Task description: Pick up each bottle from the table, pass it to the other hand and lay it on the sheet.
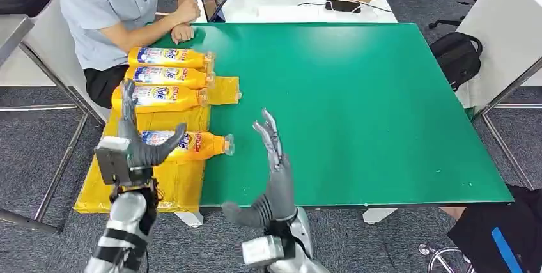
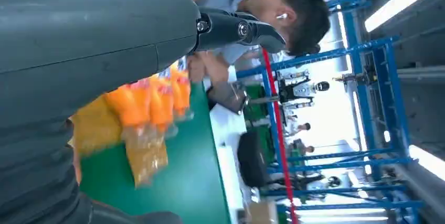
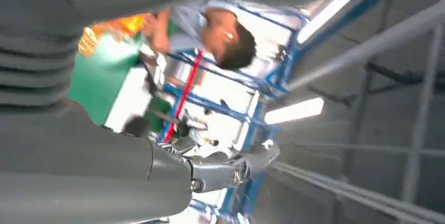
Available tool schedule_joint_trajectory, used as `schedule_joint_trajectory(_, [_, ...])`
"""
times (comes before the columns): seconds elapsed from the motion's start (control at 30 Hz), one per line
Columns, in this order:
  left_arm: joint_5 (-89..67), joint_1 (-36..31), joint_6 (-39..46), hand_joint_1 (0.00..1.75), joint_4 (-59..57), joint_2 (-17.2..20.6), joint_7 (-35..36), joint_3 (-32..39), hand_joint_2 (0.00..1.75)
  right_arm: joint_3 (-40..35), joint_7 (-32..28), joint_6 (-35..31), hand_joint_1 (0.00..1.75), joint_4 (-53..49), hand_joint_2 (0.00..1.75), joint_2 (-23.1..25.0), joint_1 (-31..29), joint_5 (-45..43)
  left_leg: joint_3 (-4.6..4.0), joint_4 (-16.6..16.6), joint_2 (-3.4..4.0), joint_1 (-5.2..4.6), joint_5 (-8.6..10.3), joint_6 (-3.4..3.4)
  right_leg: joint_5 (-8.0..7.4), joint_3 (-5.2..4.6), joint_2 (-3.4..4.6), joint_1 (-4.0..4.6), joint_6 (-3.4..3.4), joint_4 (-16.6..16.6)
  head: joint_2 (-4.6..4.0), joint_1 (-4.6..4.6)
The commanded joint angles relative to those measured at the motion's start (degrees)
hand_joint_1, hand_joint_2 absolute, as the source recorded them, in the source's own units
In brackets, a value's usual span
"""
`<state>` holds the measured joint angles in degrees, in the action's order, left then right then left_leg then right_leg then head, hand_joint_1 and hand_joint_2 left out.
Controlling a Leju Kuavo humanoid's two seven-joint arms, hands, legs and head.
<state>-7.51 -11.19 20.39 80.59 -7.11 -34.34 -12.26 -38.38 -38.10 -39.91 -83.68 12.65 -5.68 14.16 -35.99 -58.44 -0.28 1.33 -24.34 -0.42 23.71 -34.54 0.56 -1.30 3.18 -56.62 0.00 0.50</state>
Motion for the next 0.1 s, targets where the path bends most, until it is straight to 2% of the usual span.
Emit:
schedule_joint_trajectory(0.03, [4.85, 12.44, 0.09, 0.0, 11.87, -5.31, 0.15, -2.35, 1.75, 8.93, -1.9, 0.81, 0.0, -10.47, 0.0, -3.31, 11.47, -11.96, 0.2, 0.03, -0.1, 0.0, -0.1, 0.11, 0.11, 0.28, -0.17, 0.03, -0.09, 0.08, 0.0, 0.0])
schedule_joint_trajectory(0.1, [3.35, 15.64, -0.18, 0.0, 13.55, -5.36, 0.83, -3.59, 1.75, 14.6, -1.9, 0.03, 0.0, -4.68, 0.0, -1.4, 12.89, -14.37, 0.37, 0.13, -0.09, 0.0, -0.13, 0.14, 0.12, 0.44, -0.17, 0.04, -0.11, 0.2, 0.0, -0.04])
